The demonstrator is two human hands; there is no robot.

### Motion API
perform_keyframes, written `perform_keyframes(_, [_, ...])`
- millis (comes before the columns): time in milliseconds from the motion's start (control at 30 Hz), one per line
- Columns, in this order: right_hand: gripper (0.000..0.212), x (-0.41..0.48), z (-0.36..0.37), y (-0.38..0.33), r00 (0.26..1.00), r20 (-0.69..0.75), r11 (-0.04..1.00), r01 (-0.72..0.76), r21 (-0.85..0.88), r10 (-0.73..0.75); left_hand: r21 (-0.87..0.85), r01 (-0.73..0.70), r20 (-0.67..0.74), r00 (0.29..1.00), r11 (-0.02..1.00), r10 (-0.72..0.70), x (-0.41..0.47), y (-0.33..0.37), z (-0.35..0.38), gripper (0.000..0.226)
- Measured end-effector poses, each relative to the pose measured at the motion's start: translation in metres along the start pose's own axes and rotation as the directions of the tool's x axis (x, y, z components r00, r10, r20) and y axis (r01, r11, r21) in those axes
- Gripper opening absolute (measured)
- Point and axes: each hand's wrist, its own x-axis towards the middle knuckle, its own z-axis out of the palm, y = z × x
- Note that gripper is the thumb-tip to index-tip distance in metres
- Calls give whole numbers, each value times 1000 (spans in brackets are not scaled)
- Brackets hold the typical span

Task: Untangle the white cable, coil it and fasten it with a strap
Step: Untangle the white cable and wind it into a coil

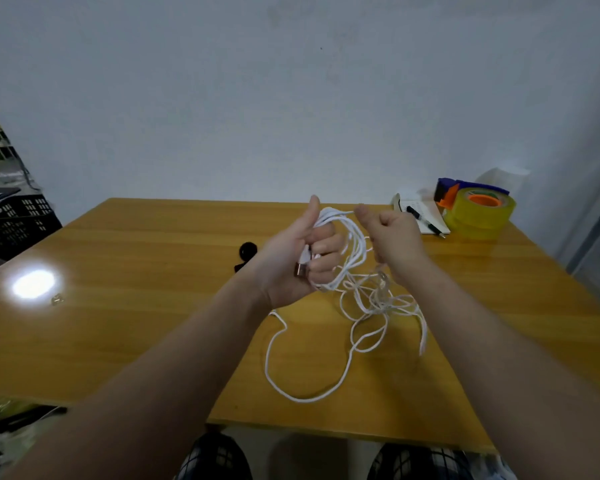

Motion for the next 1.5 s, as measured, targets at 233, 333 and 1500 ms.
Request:
perform_keyframes(233, [56, -15, -2, 24, 942, 322, 724, 159, -671, 91, -115, -248, -229, 949, 962, 217, 22, 24, 6, 51])
perform_keyframes(333, [38, -22, -17, 31, 931, 364, 846, 172, -506, 29, 19, -283, -362, 892, 959, 271, 26, 34, -12, 41])
perform_keyframes(1500, [17, -32, -14, -27, 841, 541, 597, 441, -670, -15, 439, 4, -242, 964, 898, 114, 40, -27, -31, 30])
